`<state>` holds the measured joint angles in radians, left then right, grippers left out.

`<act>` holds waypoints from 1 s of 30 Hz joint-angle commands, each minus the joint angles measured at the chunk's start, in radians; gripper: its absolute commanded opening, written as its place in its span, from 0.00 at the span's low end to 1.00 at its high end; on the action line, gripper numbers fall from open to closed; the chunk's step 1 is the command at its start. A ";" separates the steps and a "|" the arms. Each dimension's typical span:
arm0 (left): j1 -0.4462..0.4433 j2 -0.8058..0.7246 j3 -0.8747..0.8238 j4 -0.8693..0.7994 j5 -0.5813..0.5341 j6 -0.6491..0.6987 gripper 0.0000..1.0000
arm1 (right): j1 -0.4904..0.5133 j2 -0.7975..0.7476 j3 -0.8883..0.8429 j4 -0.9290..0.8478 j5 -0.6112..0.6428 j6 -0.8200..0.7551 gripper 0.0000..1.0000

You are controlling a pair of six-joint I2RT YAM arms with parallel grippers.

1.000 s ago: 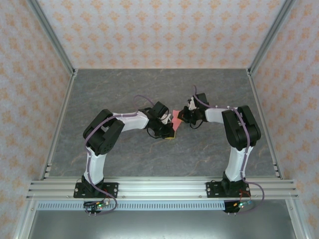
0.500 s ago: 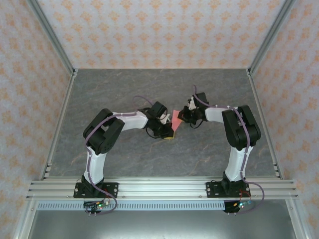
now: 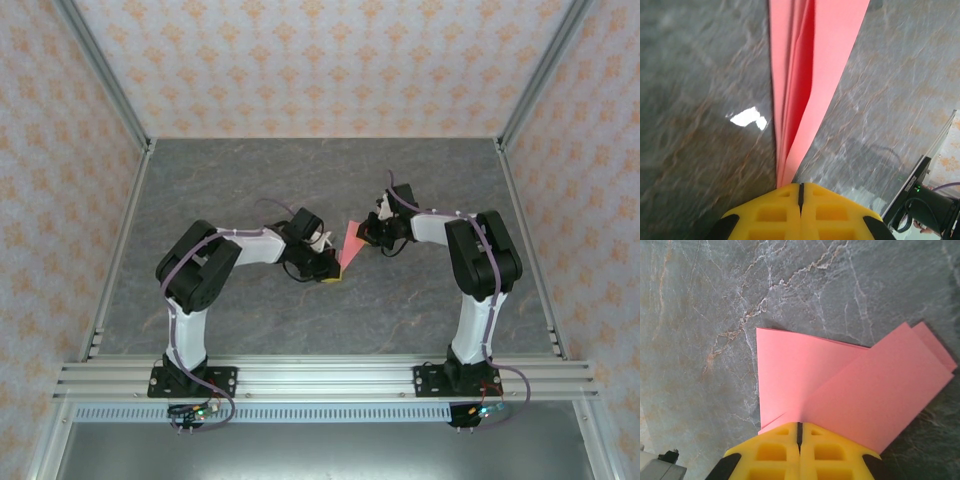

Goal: Fold a paper plane with a square sheet of paper (fold left side to right side)
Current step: Fold the wing for the fifth time at the center of the table.

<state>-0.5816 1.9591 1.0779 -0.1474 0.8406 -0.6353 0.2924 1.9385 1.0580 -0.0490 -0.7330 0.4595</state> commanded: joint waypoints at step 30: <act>0.021 0.194 0.278 -0.254 -0.076 0.095 0.11 | 0.013 -0.108 0.011 -0.096 0.061 -0.005 0.00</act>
<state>-0.5564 2.1349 1.3792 -0.3244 0.8345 -0.5694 0.2947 1.9110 1.0603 -0.0898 -0.7143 0.4625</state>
